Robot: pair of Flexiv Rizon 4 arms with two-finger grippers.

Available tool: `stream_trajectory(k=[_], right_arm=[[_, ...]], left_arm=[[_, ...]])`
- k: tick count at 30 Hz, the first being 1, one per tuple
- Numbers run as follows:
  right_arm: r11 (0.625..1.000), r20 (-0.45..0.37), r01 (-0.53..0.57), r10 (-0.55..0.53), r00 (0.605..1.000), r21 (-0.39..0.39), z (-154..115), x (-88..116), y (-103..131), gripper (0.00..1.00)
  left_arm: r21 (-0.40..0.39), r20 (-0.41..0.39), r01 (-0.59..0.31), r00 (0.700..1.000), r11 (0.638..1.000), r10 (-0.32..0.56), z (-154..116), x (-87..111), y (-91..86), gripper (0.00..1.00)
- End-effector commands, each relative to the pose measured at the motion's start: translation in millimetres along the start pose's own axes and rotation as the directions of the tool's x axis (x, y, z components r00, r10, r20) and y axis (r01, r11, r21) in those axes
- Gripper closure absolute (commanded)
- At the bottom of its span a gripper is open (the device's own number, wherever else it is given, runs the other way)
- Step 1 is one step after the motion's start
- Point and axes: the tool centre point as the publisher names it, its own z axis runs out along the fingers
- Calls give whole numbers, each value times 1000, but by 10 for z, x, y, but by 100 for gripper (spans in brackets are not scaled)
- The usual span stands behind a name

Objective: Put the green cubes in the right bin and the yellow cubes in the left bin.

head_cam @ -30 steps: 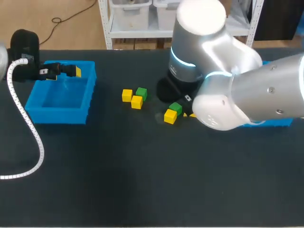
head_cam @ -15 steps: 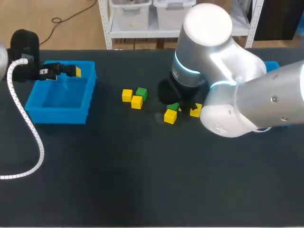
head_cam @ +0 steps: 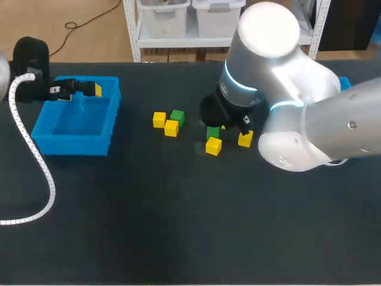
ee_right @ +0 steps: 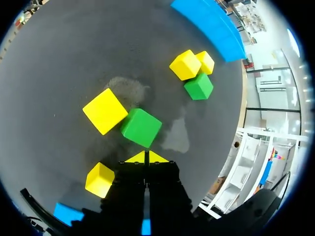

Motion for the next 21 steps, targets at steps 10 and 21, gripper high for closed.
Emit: stream_trajectory(k=[10, 21], right_arm=[[981, -88, -193, 195, 977, 24, -111, -92, -71, 0], [947, -141, -320, 311, 940, -41, -394, -86, -80, 0]], left_arm=[[9, 7, -2, 1000, 1000, 2, -2, 14, 17, 0], [9, 7, -2, 1000, 1000, 2, -2, 14, 17, 0]])
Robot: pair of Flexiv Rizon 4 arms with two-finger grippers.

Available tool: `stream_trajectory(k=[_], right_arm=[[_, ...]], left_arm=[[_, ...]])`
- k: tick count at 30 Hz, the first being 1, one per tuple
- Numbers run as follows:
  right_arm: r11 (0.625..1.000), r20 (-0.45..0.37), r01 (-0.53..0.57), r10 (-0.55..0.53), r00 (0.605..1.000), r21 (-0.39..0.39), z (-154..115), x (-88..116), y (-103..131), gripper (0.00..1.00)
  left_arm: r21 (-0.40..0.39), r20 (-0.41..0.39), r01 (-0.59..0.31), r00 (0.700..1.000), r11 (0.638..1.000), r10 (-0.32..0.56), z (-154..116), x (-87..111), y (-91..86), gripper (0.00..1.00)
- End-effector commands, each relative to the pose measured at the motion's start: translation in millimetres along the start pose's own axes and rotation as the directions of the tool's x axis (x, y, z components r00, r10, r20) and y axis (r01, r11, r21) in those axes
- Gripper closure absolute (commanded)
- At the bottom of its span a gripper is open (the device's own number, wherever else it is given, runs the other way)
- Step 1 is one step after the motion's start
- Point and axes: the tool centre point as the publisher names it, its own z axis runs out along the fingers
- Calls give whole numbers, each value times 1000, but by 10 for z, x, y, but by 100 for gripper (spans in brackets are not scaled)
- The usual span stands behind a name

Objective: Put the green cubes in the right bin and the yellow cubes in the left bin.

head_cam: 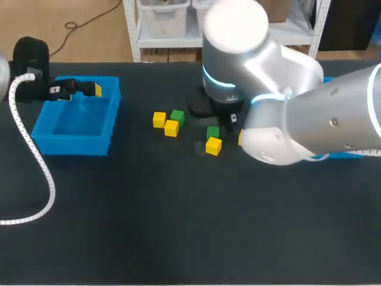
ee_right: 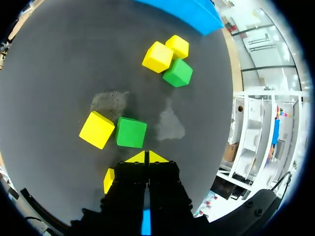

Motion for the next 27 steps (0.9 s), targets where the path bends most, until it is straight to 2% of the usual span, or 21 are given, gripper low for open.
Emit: stream_trajectory(k=[1, 8, 13, 16, 19, 20, 21, 22, 23, 24, 26, 27], right_arm=[[999, -8, -11, 11, 1000, -32, -183, 21, -43, 0], [991, -5, -111, 111, 994, -71, -314, 36, -40, 0], [982, 18, -168, 170, 985, -81, -273, -3, 8, 0], [970, 1, -223, 224, 975, -99, -239, -22, -12, 0], [943, -56, -318, 313, 948, -98, -229, -47, -58, 0], [929, -74, -356, 350, 934, -100, -230, -54, -74, 6], [917, -86, -385, 377, 922, -106, -232, -60, -84, 40], [898, -103, -426, 416, 904, -112, -236, -67, -99, 67], [884, -116, -454, 442, 889, -114, -241, -73, -106, 89], [872, -123, -476, 463, 878, -119, -248, -80, -107, 100], [844, -141, -526, 511, 848, -106, -263, -88, -116, 100], [832, -151, -546, 530, 835, -100, -266, -89, -122, 93]], left_arm=[[9, 7, -2, 1000, 1000, 2, -2, 15, 17, 0], [9, 7, -2, 1000, 1000, 2, -2, 15, 17, 0], [9, 7, -2, 1000, 1000, 2, -2, 15, 17, 0], [9, 7, -2, 1000, 1000, 2, -2, 15, 17, 0], [9, 7, -2, 1000, 1000, 2, -2, 15, 17, 0], [9, 7, -2, 1000, 1000, 2, -2, 15, 17, 0], [9, 7, -2, 1000, 1000, 2, -2, 15, 17, 0], [9, 7, -2, 1000, 1000, 2, -2, 15, 17, 0], [9, 7, -2, 1000, 1000, 2, -2, 15, 17, 0], [9, 7, -2, 1000, 1000, 2, -2, 15, 17, 0], [9, 7, -2, 1000, 1000, 2, -2, 15, 17, 0], [9, 7, -2, 1000, 1000, 2, -2, 15, 17, 0]])
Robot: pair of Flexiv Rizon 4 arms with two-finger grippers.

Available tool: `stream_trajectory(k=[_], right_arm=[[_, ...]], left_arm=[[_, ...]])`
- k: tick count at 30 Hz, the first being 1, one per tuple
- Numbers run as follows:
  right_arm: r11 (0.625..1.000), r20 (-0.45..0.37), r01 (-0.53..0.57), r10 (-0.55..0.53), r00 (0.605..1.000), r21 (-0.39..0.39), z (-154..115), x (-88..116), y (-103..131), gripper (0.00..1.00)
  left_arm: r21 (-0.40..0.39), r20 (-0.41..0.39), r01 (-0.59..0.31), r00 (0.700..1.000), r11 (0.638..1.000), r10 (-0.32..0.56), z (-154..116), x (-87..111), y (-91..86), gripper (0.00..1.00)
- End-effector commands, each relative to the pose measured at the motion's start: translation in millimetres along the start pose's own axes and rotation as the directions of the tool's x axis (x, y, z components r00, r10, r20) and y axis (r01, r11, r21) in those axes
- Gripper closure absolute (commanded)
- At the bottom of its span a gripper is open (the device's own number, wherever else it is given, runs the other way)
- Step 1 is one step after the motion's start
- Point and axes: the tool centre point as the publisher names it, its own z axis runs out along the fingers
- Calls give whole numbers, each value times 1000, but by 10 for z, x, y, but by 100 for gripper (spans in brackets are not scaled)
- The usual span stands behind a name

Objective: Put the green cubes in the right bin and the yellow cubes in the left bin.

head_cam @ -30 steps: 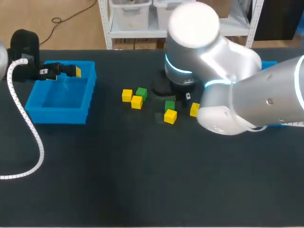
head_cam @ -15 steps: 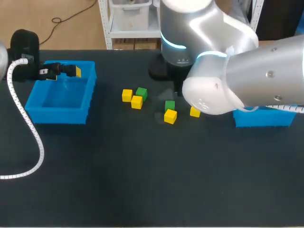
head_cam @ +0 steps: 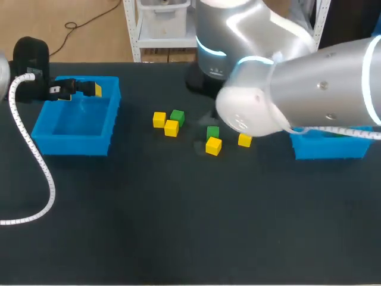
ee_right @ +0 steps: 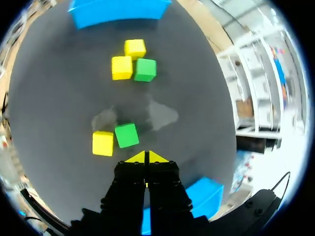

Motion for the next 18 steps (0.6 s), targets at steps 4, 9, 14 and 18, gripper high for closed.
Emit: stream_trajectory(k=[4, 9, 14, 18], right_arm=[[989, -57, -145, 146, 988, 25, -32, -100, -62, 0], [972, -62, -231, 234, 970, 52, -34, -75, -46, 0], [962, -77, -264, 269, 960, 67, -39, -52, 31, 0], [938, -95, -335, 343, 934, 87, -61, -44, 56, 0]], left_arm=[[9, 7, -2, 1000, 1000, 2, -2, 14, 17, 0], [9, 7, -2, 1000, 1000, 2, -2, 14, 17, 0], [9, 7, -2, 1000, 1000, 2, -2, 14, 17, 0], [9, 7, -2, 1000, 1000, 2, -2, 14, 17, 0]])
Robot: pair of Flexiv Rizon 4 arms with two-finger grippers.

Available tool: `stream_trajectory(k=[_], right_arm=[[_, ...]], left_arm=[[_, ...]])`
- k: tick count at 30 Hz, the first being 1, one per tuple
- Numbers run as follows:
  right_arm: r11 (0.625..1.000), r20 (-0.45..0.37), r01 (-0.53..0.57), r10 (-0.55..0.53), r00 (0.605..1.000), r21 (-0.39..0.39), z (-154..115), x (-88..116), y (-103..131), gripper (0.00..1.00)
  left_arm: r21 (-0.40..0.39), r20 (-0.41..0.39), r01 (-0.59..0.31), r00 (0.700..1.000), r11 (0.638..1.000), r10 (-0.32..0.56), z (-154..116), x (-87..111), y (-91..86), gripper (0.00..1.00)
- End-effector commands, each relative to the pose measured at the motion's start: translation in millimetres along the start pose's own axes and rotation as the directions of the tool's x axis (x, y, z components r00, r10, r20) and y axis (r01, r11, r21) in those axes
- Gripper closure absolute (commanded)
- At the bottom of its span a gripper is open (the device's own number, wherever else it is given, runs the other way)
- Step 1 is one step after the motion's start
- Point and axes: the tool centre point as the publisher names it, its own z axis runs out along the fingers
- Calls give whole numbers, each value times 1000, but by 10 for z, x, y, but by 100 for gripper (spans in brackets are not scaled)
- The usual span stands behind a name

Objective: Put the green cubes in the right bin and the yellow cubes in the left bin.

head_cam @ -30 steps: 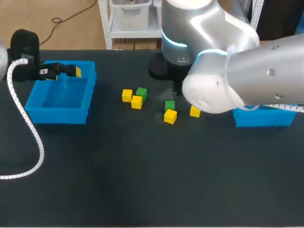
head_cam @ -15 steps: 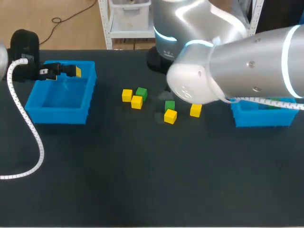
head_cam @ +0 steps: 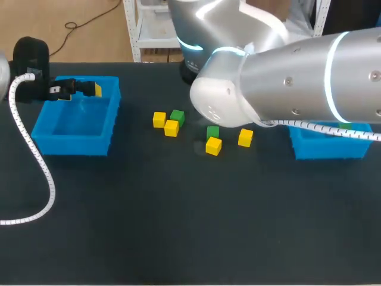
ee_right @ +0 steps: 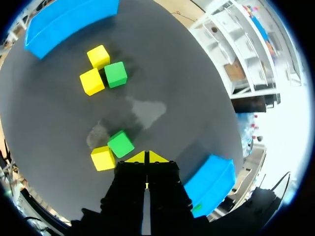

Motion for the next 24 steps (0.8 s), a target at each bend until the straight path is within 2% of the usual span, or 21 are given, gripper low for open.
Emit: stream_trajectory(k=[1, 7, 16, 24], right_arm=[[998, -2, -62, 62, 998, 31, -52, 41, 43, 0], [985, 4, -170, 170, 985, 32, -120, -18, 103, 0], [943, 6, -332, 332, 943, -22, -111, -143, 283, 0], [834, -7, -547, 548, 837, -73, -11, -236, 385, 0]], left_arm=[[9, 7, -2, 1000, 1000, 2, -2, 14, 17, 0], [9, 7, -2, 1000, 1000, 2, -2, 14, 17, 0], [9, 7, -2, 1000, 1000, 2, -2, 14, 17, 0], [9, 7, -2, 1000, 1000, 2, -2, 14, 17, 0]])
